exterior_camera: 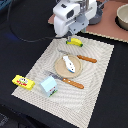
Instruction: Interact with the objects in diverse but meaningful ways.
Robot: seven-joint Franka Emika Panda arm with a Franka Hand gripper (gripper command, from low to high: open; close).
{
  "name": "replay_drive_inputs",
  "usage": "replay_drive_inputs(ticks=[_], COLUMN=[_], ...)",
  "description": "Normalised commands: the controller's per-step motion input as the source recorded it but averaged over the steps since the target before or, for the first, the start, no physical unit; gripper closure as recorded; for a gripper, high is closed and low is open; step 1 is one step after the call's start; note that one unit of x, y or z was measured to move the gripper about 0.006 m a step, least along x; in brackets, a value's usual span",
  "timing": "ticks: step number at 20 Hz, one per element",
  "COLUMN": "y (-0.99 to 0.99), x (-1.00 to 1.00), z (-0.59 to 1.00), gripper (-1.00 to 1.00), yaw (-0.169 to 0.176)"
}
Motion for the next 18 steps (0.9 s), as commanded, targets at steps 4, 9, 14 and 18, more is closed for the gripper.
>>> replay_drive_inputs(ticks=[4,9,14,18], y=[-0.27,-0.09,-0.18,-0.40], x=[0.40,0.37,0.31,0.27], z=[0.25,0.00,-0.01,0.05], gripper=[-1.00,-1.00,-1.00,-1.00], yaw=[-0.100,-0.065,-0.056,-0.033])
